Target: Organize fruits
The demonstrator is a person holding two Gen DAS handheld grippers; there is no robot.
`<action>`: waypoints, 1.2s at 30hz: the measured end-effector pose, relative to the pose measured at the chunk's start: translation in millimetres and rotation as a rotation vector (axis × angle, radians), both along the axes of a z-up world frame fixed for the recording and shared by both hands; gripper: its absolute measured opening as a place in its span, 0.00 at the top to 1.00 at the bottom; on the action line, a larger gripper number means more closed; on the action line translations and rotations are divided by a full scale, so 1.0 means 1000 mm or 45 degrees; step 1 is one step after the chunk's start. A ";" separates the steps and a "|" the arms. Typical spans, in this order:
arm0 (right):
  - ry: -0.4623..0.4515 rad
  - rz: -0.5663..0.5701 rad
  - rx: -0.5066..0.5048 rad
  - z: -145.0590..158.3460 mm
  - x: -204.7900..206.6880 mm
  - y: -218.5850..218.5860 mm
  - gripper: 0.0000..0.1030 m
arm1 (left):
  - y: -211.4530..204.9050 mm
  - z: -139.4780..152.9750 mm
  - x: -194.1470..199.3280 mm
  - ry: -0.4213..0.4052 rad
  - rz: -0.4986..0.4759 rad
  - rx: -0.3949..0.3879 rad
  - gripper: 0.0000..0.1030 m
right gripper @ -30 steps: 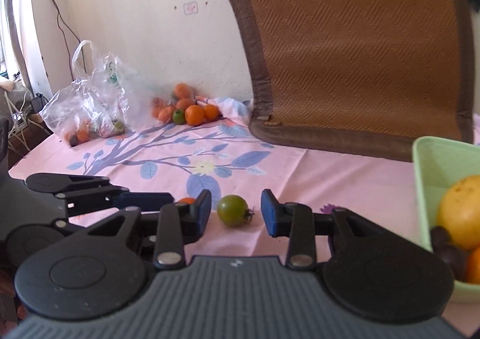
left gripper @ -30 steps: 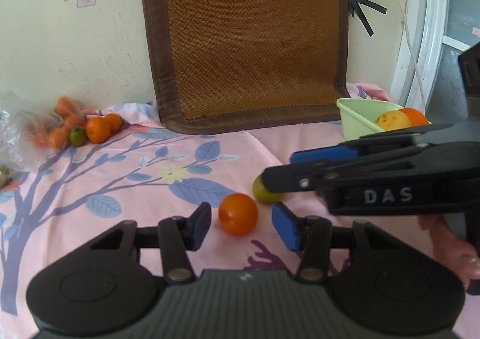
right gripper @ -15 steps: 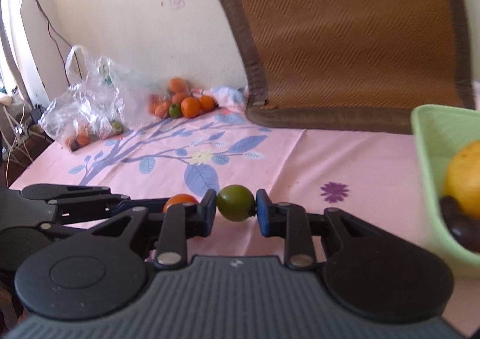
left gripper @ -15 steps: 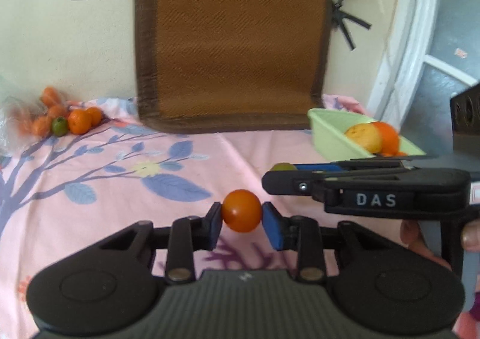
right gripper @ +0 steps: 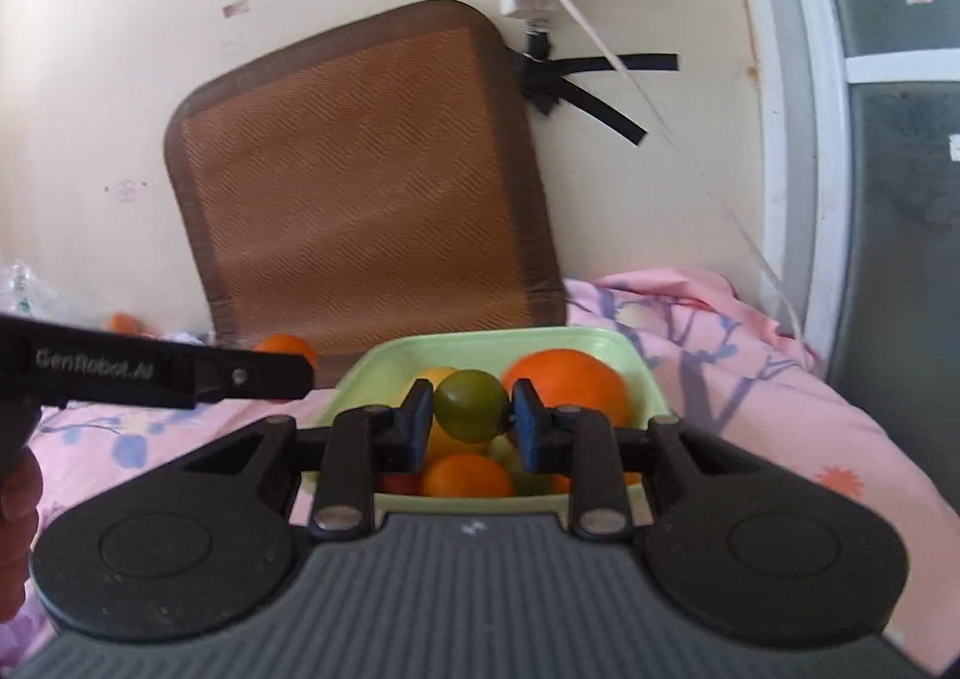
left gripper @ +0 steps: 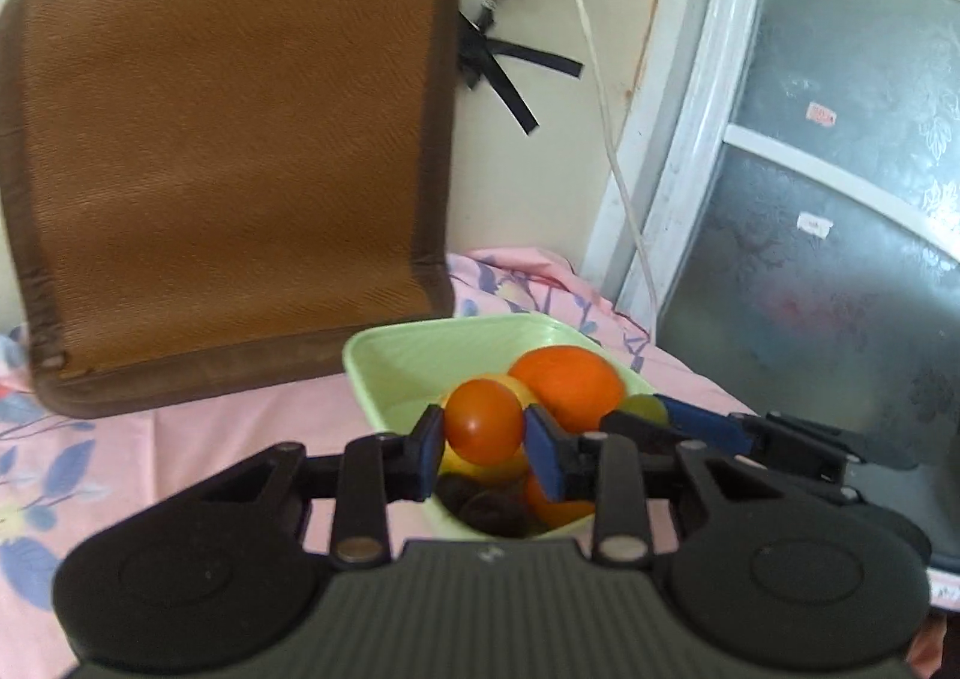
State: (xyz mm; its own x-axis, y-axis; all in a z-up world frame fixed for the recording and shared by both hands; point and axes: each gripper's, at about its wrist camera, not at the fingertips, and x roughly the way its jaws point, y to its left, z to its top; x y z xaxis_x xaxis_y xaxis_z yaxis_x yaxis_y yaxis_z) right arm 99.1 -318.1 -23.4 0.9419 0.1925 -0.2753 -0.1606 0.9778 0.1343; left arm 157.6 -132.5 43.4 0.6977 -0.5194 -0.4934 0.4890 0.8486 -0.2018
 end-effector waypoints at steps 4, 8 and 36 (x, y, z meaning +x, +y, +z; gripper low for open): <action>0.013 -0.027 -0.021 -0.011 0.007 -0.004 0.68 | -0.018 -0.013 0.007 0.038 0.009 0.066 0.71; 0.031 -0.035 -0.025 -0.014 0.010 -0.008 0.68 | -0.018 -0.019 0.009 0.048 0.051 0.086 0.62; 0.061 -0.055 0.261 -0.002 -0.134 0.008 0.55 | 0.038 0.002 -0.138 0.005 0.408 0.277 0.10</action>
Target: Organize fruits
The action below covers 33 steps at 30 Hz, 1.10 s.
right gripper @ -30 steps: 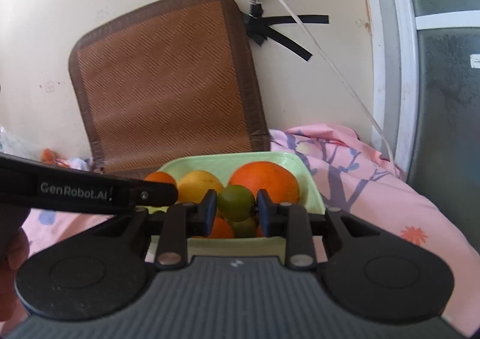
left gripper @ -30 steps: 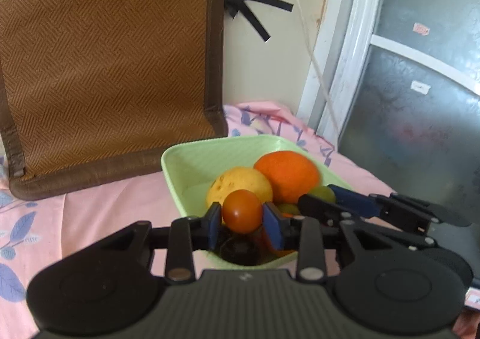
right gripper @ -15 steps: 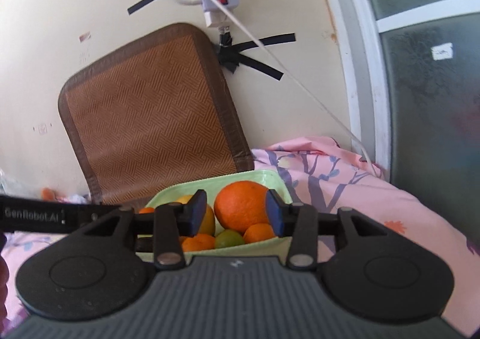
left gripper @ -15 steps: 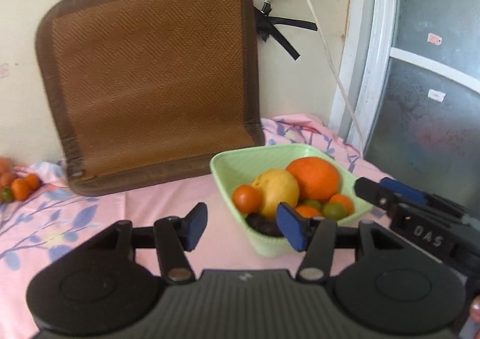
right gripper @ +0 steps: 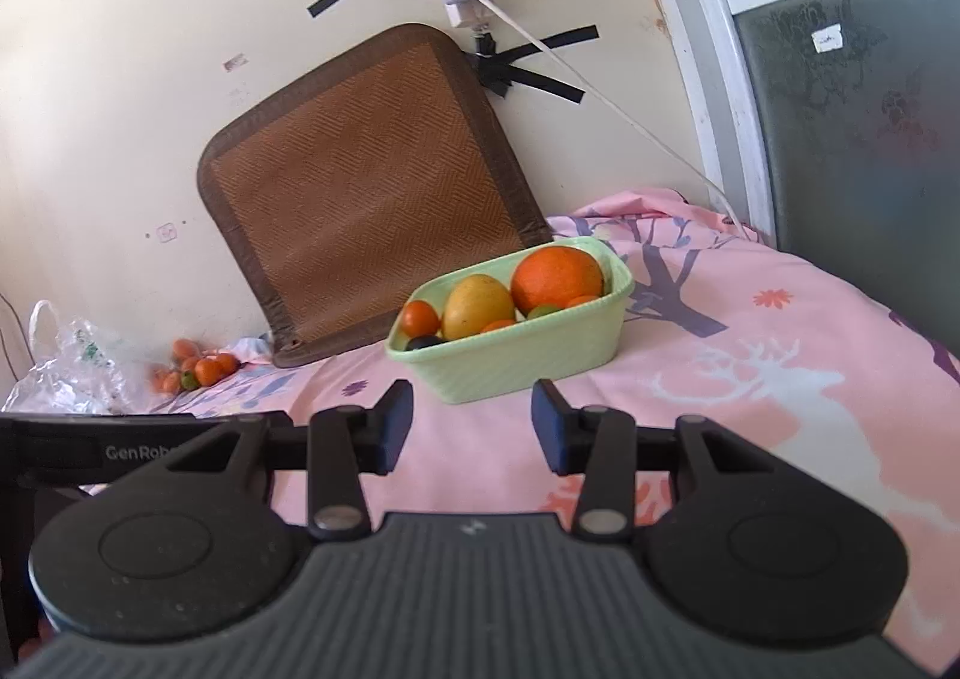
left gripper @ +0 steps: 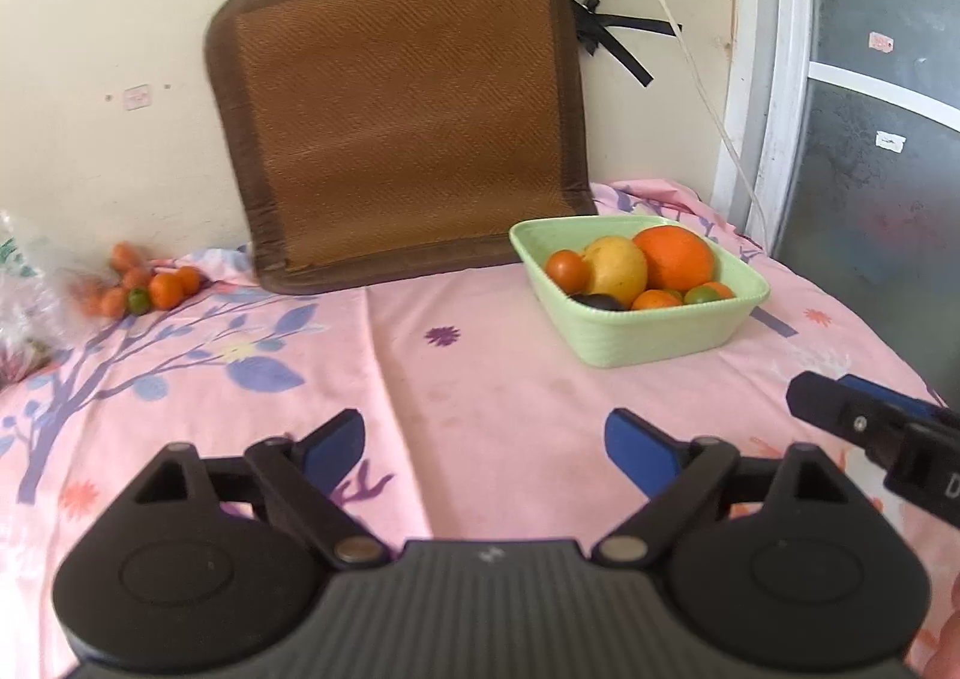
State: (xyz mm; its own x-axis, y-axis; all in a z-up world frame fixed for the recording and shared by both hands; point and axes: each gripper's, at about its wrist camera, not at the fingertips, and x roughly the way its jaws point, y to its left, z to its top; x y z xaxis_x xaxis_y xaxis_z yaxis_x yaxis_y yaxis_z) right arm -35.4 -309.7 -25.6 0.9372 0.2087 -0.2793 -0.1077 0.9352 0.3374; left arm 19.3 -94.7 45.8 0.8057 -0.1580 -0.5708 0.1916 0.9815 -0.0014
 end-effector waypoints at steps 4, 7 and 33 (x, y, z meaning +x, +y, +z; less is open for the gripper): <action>-0.010 0.021 -0.002 0.001 -0.016 0.010 0.55 | 0.012 0.002 -0.022 -0.036 0.045 -0.001 0.00; -0.015 0.036 -0.017 0.003 -0.028 0.017 0.55 | 0.018 0.003 -0.034 -0.039 0.069 0.002 0.00; 0.000 -0.004 0.027 0.005 -0.066 0.021 0.25 | 0.028 0.007 -0.076 -0.011 0.130 -0.027 0.00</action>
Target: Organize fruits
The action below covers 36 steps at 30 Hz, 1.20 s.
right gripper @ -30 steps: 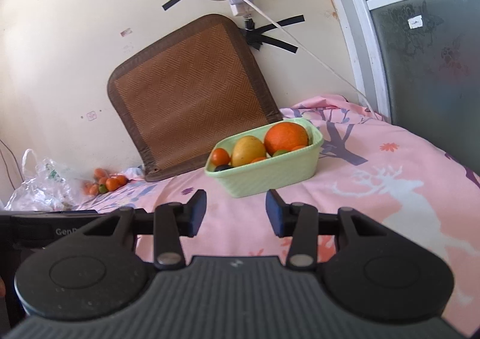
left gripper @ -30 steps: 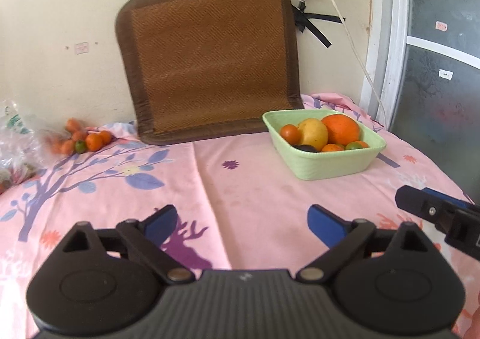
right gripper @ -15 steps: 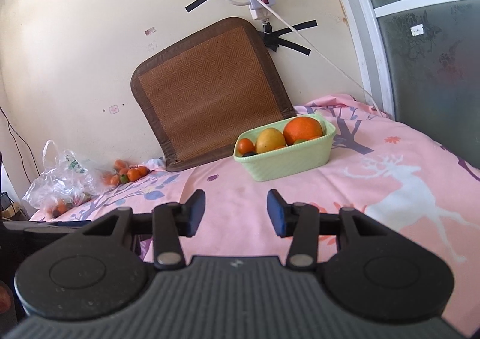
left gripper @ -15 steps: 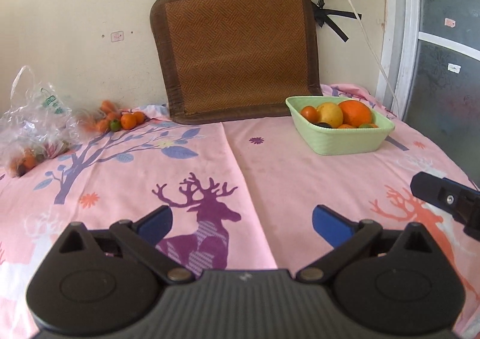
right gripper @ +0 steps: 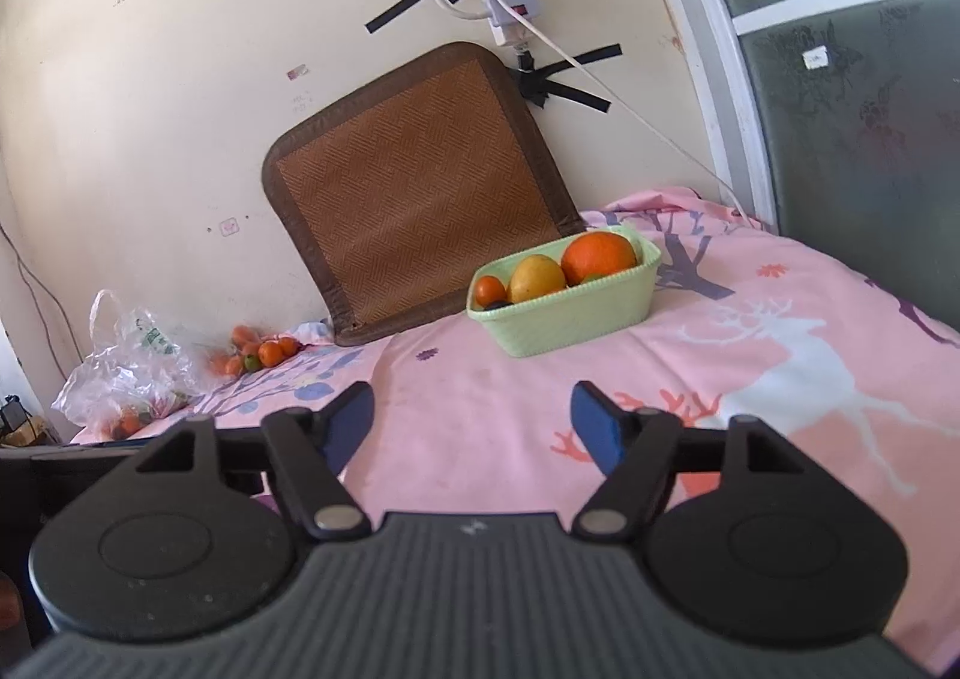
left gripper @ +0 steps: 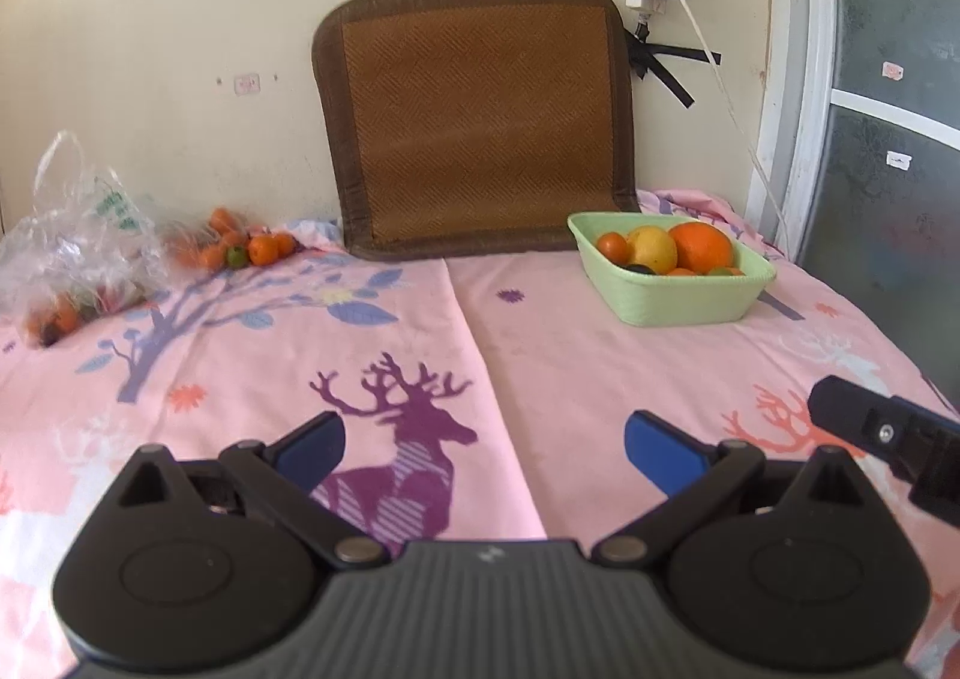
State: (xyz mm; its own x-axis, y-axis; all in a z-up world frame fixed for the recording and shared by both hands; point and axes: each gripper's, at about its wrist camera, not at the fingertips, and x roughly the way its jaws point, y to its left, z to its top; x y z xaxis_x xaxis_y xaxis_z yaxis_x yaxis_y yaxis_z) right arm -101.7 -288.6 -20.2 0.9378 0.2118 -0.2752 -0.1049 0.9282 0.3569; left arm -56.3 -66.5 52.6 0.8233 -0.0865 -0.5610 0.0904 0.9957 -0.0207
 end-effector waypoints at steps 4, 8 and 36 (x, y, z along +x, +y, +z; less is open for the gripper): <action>0.017 -0.041 0.010 -0.007 0.003 -0.004 0.20 | -0.005 -0.007 0.001 0.030 -0.034 -0.023 0.00; 0.036 -0.079 0.046 -0.012 0.010 -0.008 0.19 | -0.009 -0.012 0.009 0.094 -0.025 0.018 0.00; 0.018 -0.119 0.023 -0.027 0.039 0.001 0.17 | -0.015 -0.024 0.032 0.082 0.065 0.228 0.00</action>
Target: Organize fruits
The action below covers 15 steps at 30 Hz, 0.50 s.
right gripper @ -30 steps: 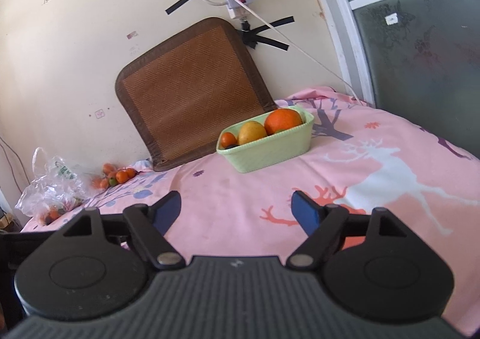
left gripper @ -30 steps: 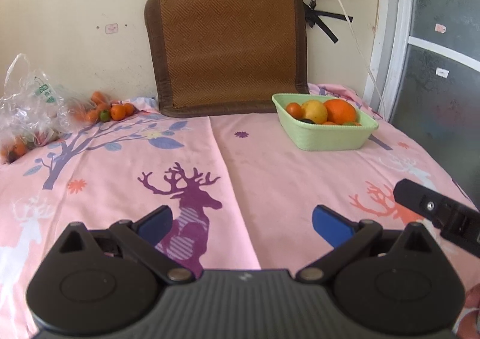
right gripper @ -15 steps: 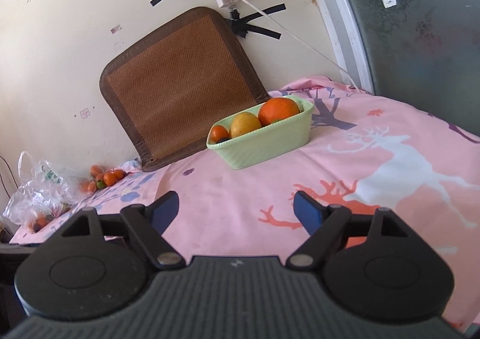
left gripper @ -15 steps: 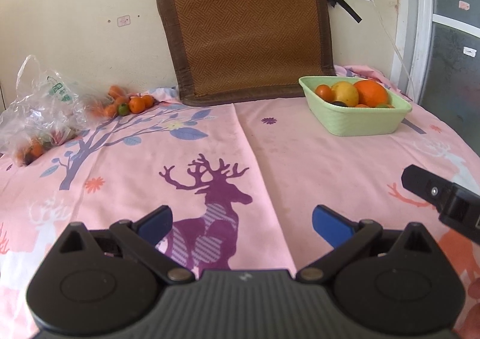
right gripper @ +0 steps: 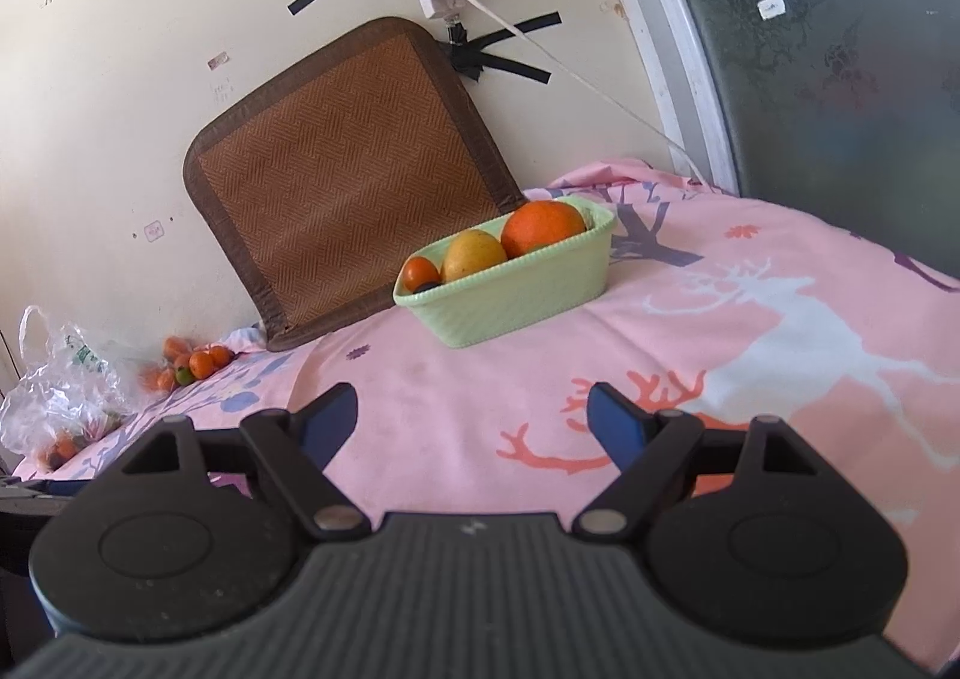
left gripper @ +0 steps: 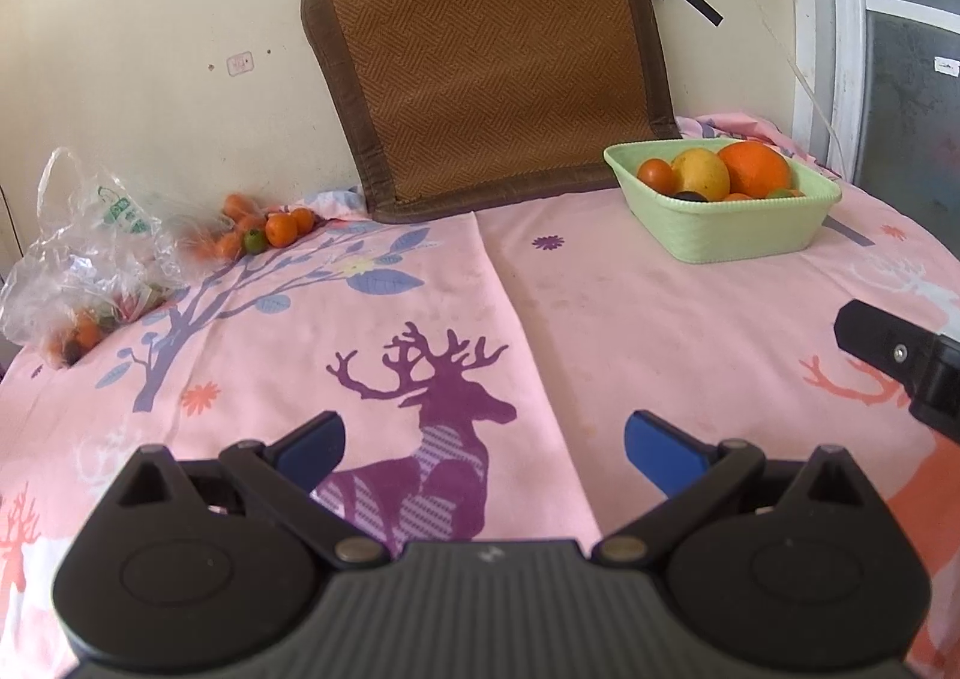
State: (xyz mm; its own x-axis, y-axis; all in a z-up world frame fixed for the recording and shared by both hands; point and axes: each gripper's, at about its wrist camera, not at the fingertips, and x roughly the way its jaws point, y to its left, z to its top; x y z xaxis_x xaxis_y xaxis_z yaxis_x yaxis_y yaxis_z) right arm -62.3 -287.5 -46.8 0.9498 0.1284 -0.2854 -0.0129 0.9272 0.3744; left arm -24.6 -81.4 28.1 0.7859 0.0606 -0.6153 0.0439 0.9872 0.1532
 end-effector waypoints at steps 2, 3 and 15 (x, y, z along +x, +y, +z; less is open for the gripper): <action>-0.005 -0.004 0.004 0.000 0.000 -0.001 0.17 | 0.002 0.003 -0.001 -0.023 0.012 -0.004 0.00; -0.004 -0.005 0.007 0.000 0.000 -0.001 0.17 | 0.002 0.005 -0.003 -0.036 0.017 -0.009 0.00; -0.018 -0.002 -0.002 0.003 0.000 0.002 0.17 | 0.025 0.021 -0.010 -0.114 0.069 -0.120 0.00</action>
